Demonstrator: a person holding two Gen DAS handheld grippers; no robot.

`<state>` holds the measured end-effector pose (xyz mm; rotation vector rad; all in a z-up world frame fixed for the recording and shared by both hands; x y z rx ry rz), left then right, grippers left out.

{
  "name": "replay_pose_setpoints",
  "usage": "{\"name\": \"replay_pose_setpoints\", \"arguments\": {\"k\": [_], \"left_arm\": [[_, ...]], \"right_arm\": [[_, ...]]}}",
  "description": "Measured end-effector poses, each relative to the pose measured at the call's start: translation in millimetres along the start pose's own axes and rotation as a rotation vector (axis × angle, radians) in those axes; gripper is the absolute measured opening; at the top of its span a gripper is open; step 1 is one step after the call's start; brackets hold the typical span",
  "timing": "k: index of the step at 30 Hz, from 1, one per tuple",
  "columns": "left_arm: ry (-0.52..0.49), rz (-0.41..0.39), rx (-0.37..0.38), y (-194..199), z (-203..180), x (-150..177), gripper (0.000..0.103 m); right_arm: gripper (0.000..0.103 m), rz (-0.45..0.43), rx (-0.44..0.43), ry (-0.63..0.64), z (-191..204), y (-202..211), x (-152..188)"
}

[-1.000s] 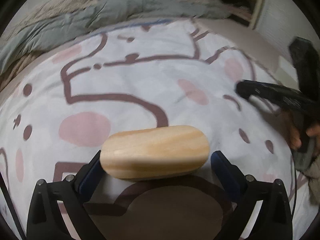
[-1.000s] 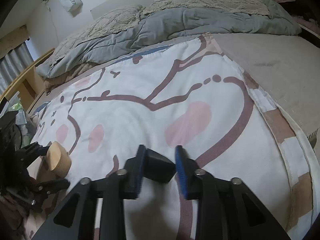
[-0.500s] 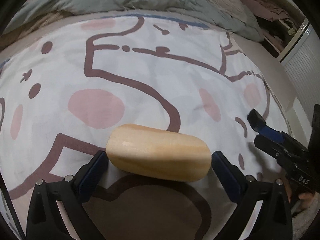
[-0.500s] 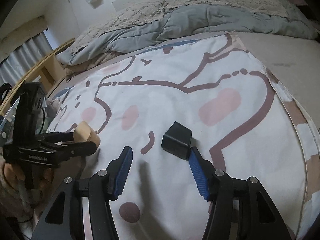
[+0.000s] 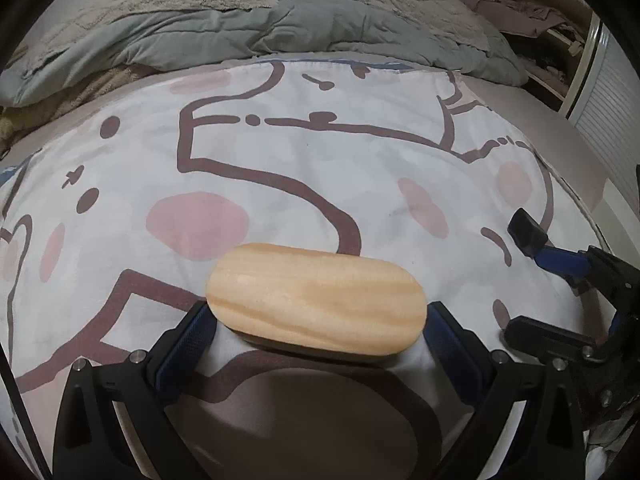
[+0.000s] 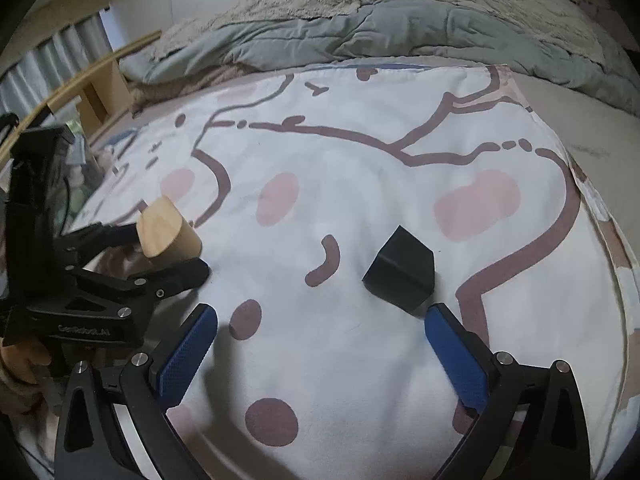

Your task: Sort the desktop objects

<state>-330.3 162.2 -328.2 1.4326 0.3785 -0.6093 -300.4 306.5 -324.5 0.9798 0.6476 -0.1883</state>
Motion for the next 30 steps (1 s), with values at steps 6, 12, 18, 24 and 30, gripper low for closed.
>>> {"name": "replay_pose_setpoints", "arguments": {"k": [6,12,18,24,30], "left_arm": [[0.048,-0.013,0.022,4.7,9.7,-1.3,0.095],[0.036,-0.028,0.029,9.2,8.3,-0.8,0.088],[0.035,-0.050,0.026,10.2,8.5,1.4,0.088],[0.017,-0.066,-0.001,9.5,6.4,2.7,0.088],[0.018,-0.065,-0.001,9.2,5.6,2.7,0.088]], "right_arm": [[0.103,0.053,0.083,0.049,3.1,-9.1,2.9],[0.103,0.063,0.113,0.069,3.6,-11.3,4.3],[0.103,0.054,0.105,0.059,3.4,-10.2,4.0],[0.103,-0.058,0.024,-0.030,-3.1,4.8,0.6],[0.083,-0.096,0.010,-0.094,-12.3,11.4,-8.9]]}}
Point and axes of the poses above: each gripper's, at about its wrist camera, not at the fingertips, and y roughly against the way its jaws point, z to its left, x to its underside, the point moved 6 cm from there along -y, roughly the way its jaws point, and after that the axes turned 15 degrees about -x, right-handed, at the moved point
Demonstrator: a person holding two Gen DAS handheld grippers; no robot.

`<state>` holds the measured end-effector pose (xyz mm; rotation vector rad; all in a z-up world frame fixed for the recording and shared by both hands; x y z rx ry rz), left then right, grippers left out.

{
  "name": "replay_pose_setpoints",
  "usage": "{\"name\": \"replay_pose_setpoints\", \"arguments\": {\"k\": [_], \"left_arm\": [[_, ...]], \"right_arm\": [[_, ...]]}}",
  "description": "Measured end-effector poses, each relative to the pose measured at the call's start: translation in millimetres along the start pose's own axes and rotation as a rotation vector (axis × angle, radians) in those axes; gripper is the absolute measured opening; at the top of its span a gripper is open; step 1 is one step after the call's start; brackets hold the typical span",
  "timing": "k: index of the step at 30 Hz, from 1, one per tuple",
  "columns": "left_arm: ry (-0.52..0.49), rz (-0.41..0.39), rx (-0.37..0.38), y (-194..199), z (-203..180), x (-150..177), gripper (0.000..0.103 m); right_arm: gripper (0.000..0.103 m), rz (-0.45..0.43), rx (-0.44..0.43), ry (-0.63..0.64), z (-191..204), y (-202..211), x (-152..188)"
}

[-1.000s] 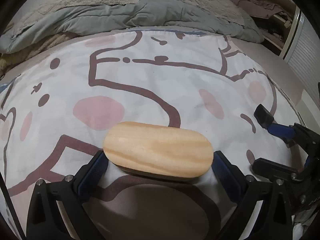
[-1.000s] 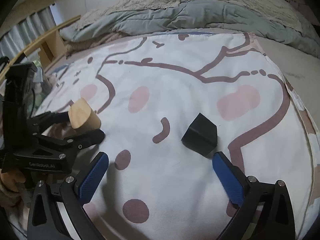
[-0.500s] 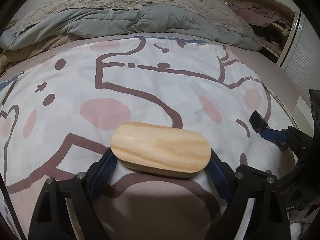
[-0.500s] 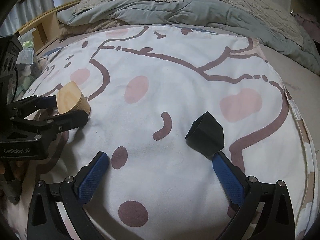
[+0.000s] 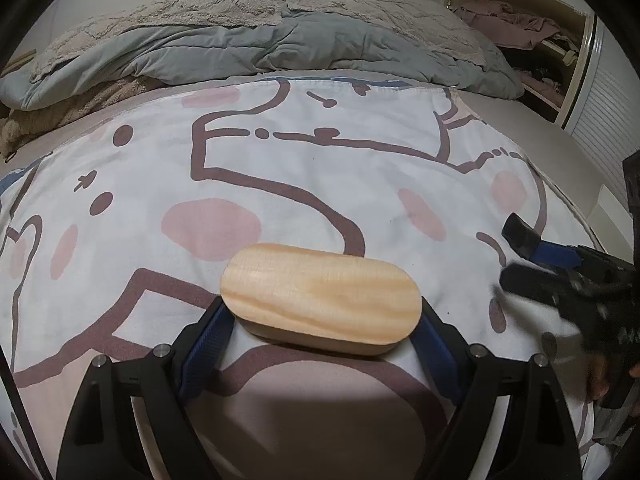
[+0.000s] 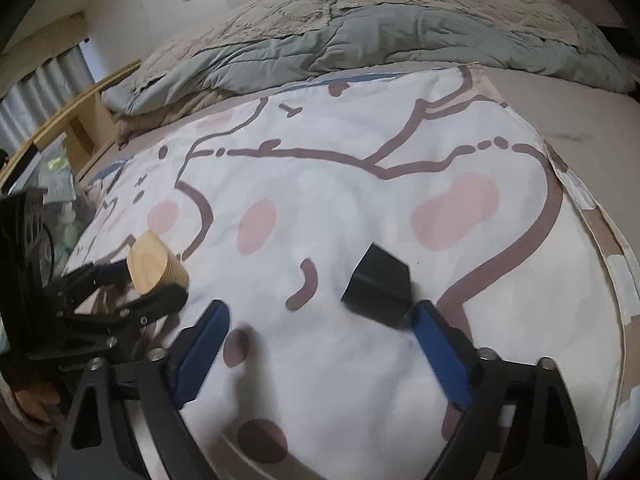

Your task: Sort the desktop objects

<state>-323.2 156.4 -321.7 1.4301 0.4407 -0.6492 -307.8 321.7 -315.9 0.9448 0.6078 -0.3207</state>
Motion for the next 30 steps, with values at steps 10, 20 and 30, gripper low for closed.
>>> {"name": "replay_pose_setpoints", "arguments": {"k": [10,20,30], "left_arm": [[0.003,0.003,0.005,-0.4,0.1,0.0,0.088],[0.016,0.024,0.042,-0.4,1.8,-3.3,0.094],[-0.031,0.042,0.040,2.2,2.2,-5.0,0.089]], "right_arm": [[0.029,-0.059,0.005,-0.100,-22.9,5.6,-4.4],[0.029,-0.085,-0.019,-0.103,-22.8,5.0,-3.2],[0.029,-0.098,-0.044,-0.121,-25.1,9.3,-3.6]]}}
Point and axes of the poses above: each gripper's, at about its wrist camera, not at the fingertips, and y roughly against the way its jaws point, z to its left, x to its underside, the point moved 6 cm from there along -y, roughly the way its jaws point, and after that the axes turned 15 degrees about -x, right-handed, at the moved point
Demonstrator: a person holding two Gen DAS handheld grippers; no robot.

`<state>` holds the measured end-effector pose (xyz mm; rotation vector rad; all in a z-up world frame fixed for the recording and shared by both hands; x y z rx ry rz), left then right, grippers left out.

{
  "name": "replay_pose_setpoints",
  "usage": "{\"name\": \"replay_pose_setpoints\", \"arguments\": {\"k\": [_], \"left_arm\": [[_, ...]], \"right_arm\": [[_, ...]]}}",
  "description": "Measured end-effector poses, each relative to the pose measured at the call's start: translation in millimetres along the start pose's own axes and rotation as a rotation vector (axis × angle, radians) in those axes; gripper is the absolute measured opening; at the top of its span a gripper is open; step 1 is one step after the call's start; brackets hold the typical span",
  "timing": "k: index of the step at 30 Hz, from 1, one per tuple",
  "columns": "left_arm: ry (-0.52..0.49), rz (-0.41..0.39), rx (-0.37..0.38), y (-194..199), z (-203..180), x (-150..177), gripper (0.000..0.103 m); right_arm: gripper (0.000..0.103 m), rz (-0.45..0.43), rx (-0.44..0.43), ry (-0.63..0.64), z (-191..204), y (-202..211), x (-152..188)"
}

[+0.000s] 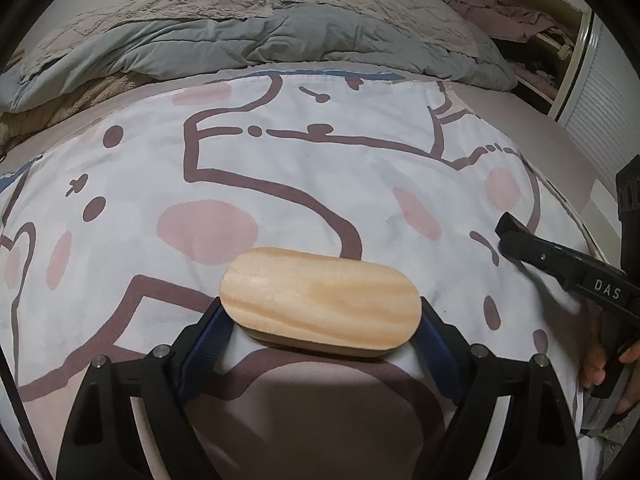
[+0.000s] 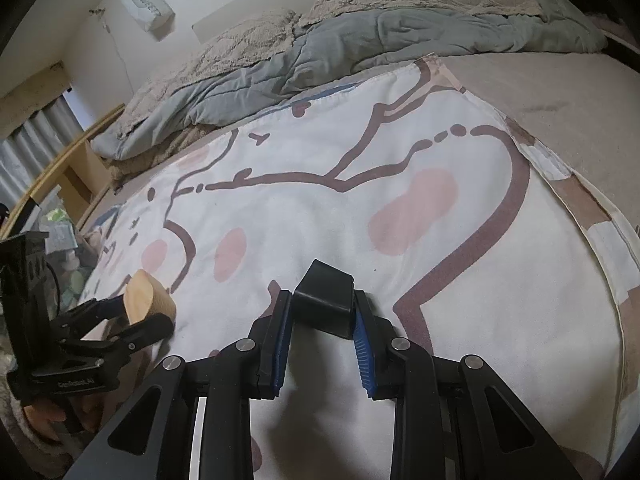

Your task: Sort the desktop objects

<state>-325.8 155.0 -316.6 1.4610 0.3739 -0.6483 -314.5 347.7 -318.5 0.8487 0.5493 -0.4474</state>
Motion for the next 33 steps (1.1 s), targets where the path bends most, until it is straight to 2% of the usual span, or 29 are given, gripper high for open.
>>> {"name": "replay_pose_setpoints", "arguments": {"k": [7,18,33], "left_arm": [[-0.042,-0.028,-0.017,19.4,1.7,-1.8,0.088],[-0.009,-0.066,-0.008,80.9,19.2,1.4,0.088],[0.053,-0.172,-0.067,214.7,73.1,-4.8,0.089]], "right_arm": [[0.029,-0.014,-0.018,0.024,19.2,10.1,-2.7],[0.029,-0.003,-0.120,0.123,98.8,31.9,0.8],[0.029,-0.006,-0.222,0.236,202.0,95.5,-9.6]]}}
Point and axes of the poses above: each gripper's, at about its wrist camera, not at the fingertips, and y roughly against the way its jaws point, z to its left, x to its underside, the point moved 6 cm from there along -y, roughly the way its jaws point, and after that the axes turned 15 degrees about -x, right-handed, at the moved point
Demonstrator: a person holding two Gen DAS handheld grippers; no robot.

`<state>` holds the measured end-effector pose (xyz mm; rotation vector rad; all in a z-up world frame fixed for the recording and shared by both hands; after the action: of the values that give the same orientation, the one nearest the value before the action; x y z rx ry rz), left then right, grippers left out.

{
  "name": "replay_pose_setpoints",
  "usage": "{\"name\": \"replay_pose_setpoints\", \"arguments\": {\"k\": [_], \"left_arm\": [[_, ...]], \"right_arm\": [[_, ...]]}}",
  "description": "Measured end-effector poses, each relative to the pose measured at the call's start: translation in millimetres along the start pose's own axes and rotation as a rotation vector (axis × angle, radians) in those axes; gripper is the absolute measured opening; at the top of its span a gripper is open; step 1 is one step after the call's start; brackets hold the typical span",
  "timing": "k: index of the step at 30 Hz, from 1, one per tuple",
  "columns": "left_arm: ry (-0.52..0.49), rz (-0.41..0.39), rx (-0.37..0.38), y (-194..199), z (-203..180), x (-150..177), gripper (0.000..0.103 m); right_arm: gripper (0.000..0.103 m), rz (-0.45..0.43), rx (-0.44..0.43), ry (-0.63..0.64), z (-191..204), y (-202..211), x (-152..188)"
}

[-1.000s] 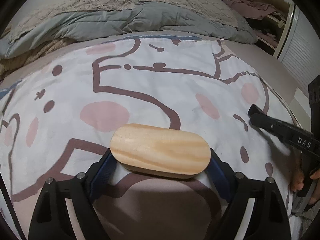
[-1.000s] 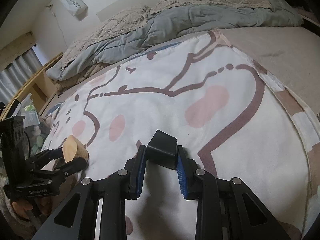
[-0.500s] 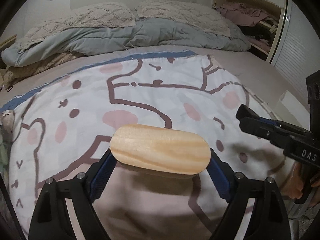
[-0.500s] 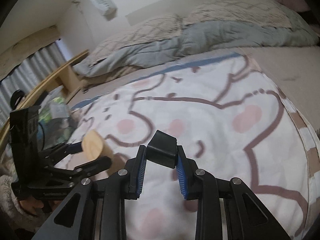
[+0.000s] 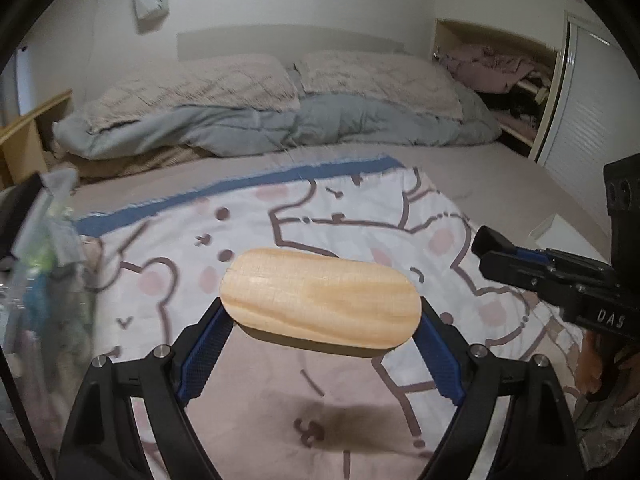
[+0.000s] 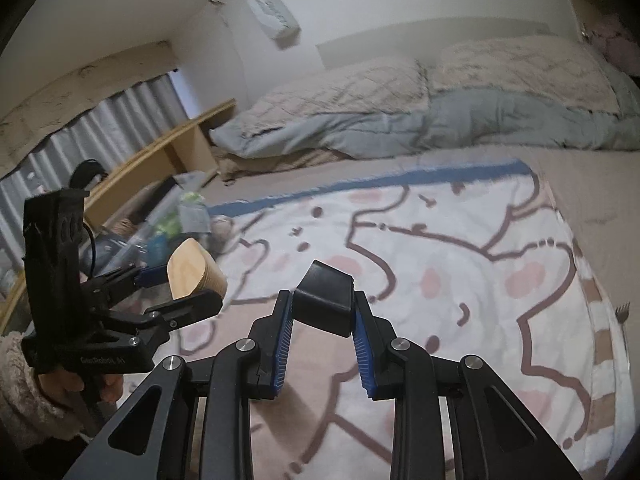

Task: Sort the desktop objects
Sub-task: 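Carry the wooden block with the left gripper over the clear bin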

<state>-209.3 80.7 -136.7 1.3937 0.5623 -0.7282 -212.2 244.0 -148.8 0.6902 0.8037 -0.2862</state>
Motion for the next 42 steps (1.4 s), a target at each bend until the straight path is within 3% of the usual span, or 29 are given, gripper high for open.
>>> {"name": "replay_pose_setpoints", "arguments": {"k": [15,26,35,42], "left_arm": [[0.115,-0.085,-0.126,106.9,103.5,-6.5,0.089],[0.362,-0.118,-0.274,164.6,221.4,4.8,0.089],[0.448,-0.146,-0.394,176.0,293.6,12.3,0.089],[0.471,-0.100,-0.438,154.2,328.6,29.3,0.089]], "right_arm": [[0.029,0.041,-0.089,0.134,115.1,11.8,-34.7],[0.029,0.094,-0.225,0.165,197.6,-34.6,-48.9],[0.029,0.051,-0.307,0.195,256.0,-74.1,-72.3],[0.029,0.077,-0.315,0.197,271.6,-118.5,-77.9]]}}
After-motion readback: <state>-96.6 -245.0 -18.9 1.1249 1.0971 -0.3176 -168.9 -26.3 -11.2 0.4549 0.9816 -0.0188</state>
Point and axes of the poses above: each gripper's, at about its wrist camera, not at the fingertips, and y roughly against the way its jaws point, z to its left, x to its underside, the point moved 6 cm from there along -y, roughly the way its jaws point, and after that the axes turned 15 degrees about -x, right-handed, at the moved point
